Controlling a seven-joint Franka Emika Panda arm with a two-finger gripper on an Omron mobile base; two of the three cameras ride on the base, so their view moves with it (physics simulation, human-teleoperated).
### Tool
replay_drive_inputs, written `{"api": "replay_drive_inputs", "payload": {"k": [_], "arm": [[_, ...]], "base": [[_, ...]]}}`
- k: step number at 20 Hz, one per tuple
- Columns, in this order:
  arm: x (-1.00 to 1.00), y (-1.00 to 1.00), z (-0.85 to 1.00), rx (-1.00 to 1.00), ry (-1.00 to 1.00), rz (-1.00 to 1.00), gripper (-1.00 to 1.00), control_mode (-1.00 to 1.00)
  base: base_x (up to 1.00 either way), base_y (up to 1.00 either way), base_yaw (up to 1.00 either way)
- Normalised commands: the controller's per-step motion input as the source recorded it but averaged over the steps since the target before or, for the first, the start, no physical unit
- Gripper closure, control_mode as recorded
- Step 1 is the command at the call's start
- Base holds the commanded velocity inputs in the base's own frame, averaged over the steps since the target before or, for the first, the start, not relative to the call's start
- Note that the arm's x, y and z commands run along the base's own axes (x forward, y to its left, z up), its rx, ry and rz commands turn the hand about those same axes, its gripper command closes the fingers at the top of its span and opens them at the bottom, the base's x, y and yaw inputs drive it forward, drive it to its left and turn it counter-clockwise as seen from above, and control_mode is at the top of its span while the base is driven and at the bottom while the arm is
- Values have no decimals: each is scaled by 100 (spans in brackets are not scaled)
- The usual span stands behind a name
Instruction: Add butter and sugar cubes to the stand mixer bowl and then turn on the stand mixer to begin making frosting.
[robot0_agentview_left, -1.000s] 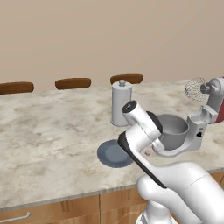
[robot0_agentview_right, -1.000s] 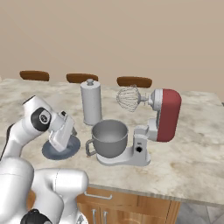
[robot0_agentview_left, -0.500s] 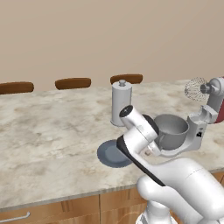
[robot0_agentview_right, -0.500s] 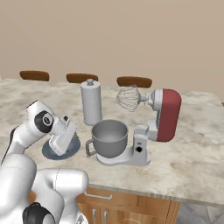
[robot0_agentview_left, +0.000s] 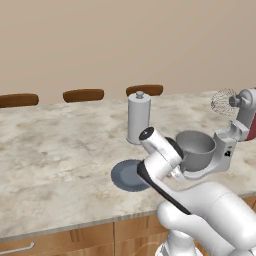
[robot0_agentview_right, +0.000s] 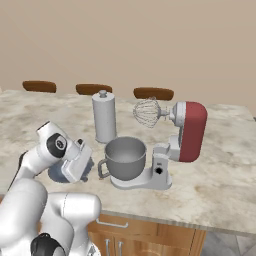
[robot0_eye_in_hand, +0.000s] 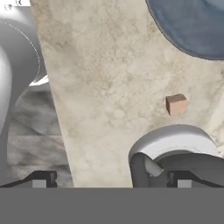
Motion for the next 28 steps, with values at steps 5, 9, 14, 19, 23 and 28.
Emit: {"api": "replay_drive_inputs", "payload": {"k": [5,9,14,19,23,28], "arm": [[6,-3,-37,0,0,0,-100,-100],[23,0,-32,0,0,0,-100,-100],[33,0,-30,0,0,0,-100,-100],[21,0,-33,0,0,0,-100,-100],[1,0,-37,0,0,0,-100,-100],[0,-7,-28,0,0,0,-100,-100]], "base": [[0,0,0],[0,0,0],[0,0,0],[0,0,0],[0,0,0],[0,0,0]]}}
